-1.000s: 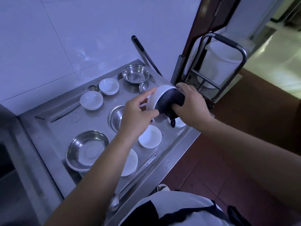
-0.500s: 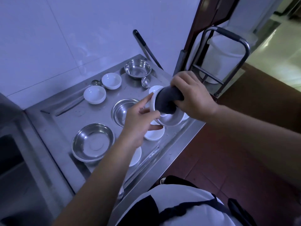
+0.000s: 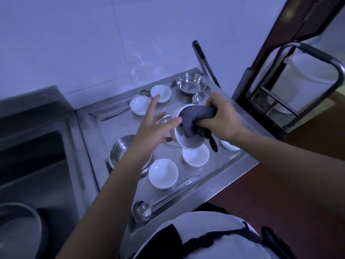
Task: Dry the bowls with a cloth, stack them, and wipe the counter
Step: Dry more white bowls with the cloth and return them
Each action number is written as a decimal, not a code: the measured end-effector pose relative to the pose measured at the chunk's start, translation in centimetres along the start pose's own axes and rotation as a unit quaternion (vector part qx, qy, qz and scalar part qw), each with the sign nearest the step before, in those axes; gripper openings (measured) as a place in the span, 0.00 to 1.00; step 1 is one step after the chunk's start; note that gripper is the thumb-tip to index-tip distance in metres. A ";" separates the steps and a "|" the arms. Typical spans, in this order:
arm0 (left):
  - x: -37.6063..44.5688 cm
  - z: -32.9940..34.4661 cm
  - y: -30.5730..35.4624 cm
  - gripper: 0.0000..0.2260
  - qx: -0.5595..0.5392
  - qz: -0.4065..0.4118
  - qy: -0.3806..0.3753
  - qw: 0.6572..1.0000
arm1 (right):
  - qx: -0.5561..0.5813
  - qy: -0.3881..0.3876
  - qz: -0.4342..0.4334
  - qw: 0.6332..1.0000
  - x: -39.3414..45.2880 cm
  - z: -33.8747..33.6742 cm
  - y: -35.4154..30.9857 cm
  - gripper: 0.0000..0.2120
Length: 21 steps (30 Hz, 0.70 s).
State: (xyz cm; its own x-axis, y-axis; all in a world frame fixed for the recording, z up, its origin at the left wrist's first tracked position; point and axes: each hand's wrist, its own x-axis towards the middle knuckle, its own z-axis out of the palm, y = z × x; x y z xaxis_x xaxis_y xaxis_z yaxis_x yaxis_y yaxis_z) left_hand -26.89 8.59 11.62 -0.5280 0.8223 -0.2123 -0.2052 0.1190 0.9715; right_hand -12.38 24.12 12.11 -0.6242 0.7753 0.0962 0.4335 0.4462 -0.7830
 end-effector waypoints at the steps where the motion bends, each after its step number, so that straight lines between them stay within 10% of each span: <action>1: -0.4 0.2 -0.7 0.40 -0.003 0.016 0.018 1.000 | 0.042 0.016 0.029 0.999 0.3 0.4 0.2 0.19; 6: -2.3 4.4 -3.5 0.37 0.011 0.108 0.092 0.990 | 0.297 0.005 0.217 0.930 0.7 1.5 -0.3 0.20; 12: -1.9 6.7 -1.8 0.32 -0.031 0.145 0.184 0.972 | 0.335 -0.056 0.272 0.900 2.2 -0.3 -0.1 0.21; 17: -0.8 8.3 -0.5 0.30 -0.032 0.090 0.124 0.988 | 0.037 -0.041 -0.029 0.998 4.8 -4.6 0.9 0.18; 21: 0.4 9.3 0.7 0.29 -0.028 0.017 0.051 0.998 | -0.141 -0.062 -0.359 0.920 6.3 -8.2 1.1 0.15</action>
State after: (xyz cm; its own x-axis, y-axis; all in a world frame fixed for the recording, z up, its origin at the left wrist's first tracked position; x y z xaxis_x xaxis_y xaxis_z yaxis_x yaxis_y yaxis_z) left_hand -19.61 14.13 13.23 -0.6162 0.7640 -0.1912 -0.2299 0.0577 0.9715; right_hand -10.51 33.17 16.90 -0.8777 0.1854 0.4419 0.0204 0.9358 -0.3521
